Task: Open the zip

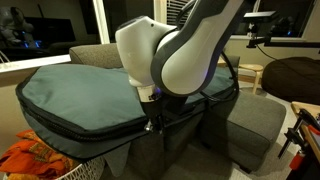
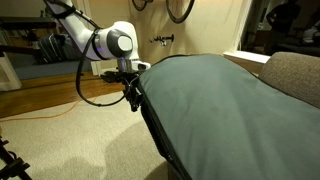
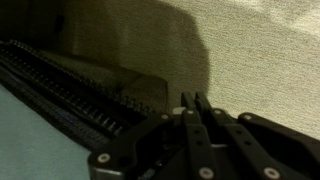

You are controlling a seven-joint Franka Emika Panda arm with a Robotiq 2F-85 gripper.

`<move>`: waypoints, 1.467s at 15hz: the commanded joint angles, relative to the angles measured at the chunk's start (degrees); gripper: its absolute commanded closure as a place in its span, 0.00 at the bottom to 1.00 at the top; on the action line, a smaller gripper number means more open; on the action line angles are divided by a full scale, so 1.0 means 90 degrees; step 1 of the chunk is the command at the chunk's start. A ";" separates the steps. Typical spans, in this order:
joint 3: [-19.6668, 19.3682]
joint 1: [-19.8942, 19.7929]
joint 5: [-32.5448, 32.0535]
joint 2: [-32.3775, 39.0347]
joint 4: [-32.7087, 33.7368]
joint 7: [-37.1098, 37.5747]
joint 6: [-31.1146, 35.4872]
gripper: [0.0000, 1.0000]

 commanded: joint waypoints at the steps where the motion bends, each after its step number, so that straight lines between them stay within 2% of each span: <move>1: 0.0253 0.0336 -0.0051 -0.0501 -0.0148 0.0373 -0.0616 0.95; 22: 0.0568 0.0735 -0.0605 -0.0118 0.0800 0.1098 -0.1830 0.95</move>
